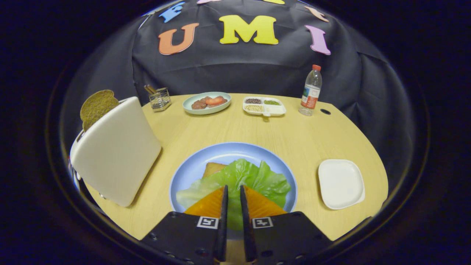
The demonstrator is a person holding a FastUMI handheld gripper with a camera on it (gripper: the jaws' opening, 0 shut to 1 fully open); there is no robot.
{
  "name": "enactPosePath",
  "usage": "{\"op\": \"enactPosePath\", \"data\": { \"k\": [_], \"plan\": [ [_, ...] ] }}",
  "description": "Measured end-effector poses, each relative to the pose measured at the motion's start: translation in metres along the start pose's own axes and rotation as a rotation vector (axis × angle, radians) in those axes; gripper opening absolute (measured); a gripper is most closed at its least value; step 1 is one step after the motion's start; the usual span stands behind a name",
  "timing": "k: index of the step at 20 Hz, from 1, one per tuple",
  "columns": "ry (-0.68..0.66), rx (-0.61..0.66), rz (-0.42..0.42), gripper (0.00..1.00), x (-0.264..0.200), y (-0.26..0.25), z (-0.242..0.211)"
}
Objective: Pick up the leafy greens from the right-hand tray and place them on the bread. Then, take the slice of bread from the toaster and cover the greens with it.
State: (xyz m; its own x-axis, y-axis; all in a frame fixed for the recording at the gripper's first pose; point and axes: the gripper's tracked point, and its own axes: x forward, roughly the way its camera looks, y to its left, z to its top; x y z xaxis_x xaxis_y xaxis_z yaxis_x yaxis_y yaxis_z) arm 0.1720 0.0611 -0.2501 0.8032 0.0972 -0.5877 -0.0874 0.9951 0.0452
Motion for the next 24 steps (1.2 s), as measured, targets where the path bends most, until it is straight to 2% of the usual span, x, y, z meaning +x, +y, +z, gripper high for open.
{"op": "enactPosePath", "data": {
  "k": [4, 8, 11, 15, 20, 24],
  "plan": [
    [-0.076, 0.008, 0.033, 0.99, -0.035, 0.026, 0.033],
    [-0.158, -0.014, 0.069, 0.96, -0.082, 0.064, 0.071],
    [-0.213, 0.014, 0.089, 0.96, -0.114, 0.096, 0.099],
    [-0.242, 0.038, 0.108, 0.96, -0.132, 0.140, 0.122],
    [-0.269, 0.040, 0.153, 0.96, -0.123, 0.199, 0.136],
    [-0.245, 0.036, 0.140, 0.96, -0.097, 0.227, 0.136]
  ]
}}
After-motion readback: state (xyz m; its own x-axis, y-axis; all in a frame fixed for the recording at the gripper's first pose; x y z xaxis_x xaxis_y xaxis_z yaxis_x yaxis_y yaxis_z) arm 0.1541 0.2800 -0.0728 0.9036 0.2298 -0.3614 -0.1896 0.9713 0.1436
